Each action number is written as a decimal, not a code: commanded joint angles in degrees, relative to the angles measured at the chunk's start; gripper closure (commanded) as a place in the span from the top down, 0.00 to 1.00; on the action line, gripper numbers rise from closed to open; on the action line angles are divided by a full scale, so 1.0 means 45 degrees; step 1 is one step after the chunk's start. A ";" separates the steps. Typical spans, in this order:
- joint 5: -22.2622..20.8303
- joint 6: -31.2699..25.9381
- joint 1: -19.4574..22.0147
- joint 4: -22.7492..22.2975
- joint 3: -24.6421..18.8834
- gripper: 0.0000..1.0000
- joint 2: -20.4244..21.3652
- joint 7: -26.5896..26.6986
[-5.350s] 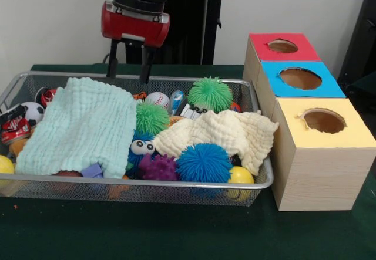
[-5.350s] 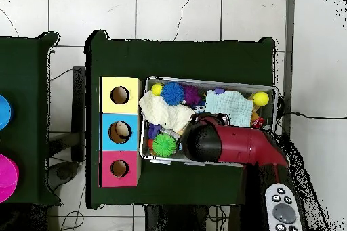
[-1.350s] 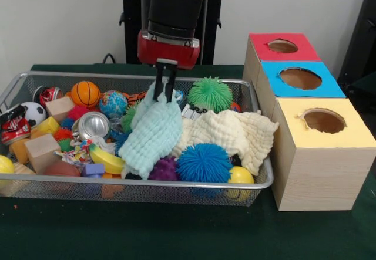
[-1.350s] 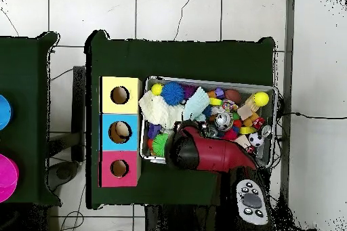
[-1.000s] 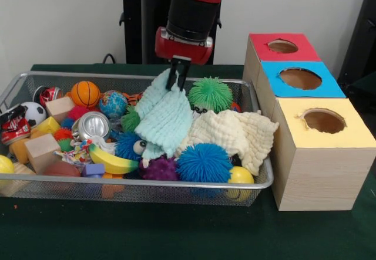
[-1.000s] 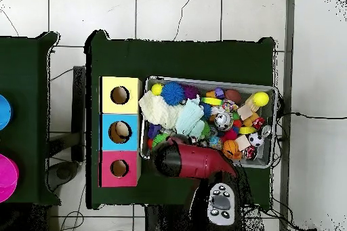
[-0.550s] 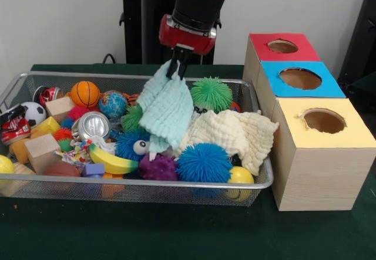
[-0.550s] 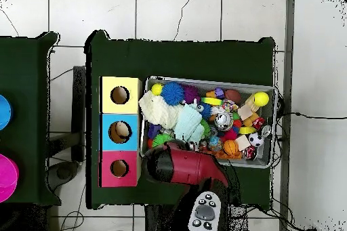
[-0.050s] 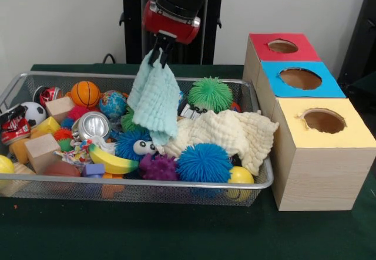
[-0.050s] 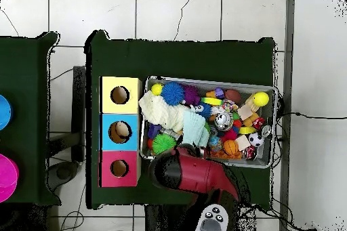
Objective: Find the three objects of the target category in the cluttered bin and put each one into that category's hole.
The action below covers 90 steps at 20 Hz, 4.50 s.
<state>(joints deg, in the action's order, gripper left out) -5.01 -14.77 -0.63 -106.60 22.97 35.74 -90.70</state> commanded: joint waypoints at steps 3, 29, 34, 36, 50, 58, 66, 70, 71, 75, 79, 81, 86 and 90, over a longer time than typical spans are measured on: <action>-0.0065 0.0171 0.0635 0.0095 0.0175 0.00 -0.0159 -0.2167; -0.1461 0.2351 0.3389 0.0156 -0.2689 1.00 0.0578 -0.0921; -0.1727 0.2444 0.3716 0.0340 -0.2819 1.00 0.1051 -0.0858; -0.1839 0.2764 0.3751 0.0628 -0.2680 1.00 0.0893 -0.0911; -0.2686 0.4821 0.4877 0.2250 -0.2764 1.00 -0.1339 -0.1169; -0.2635 0.5854 0.4697 0.2905 -0.1985 1.00 -0.2423 -0.1220; -0.2603 0.6110 0.4718 0.3841 -0.1809 1.00 -0.3583 -0.1081; -0.2794 0.6304 0.4914 0.4235 -0.1902 1.00 -0.3889 -0.1046; -0.2871 0.6347 0.4995 0.4354 -0.1964 1.00 -0.3963 -0.1030; -0.2878 0.6912 0.5008 0.4832 -0.1824 1.00 -0.4619 -0.1148; -0.2363 0.7834 0.4720 0.4886 -0.1282 1.00 -0.5360 -0.1471; -0.2341 0.7837 0.4701 0.4830 -0.1204 1.00 -0.5383 -0.1506; -0.2590 0.7611 0.4898 0.4934 -0.1375 1.00 -0.5239 -0.1384; -0.2644 0.7172 0.4934 0.4934 -0.1379 1.00 -0.5166 -0.1274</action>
<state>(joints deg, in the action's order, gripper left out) -15.71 18.30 20.51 -89.15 19.04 15.43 -90.70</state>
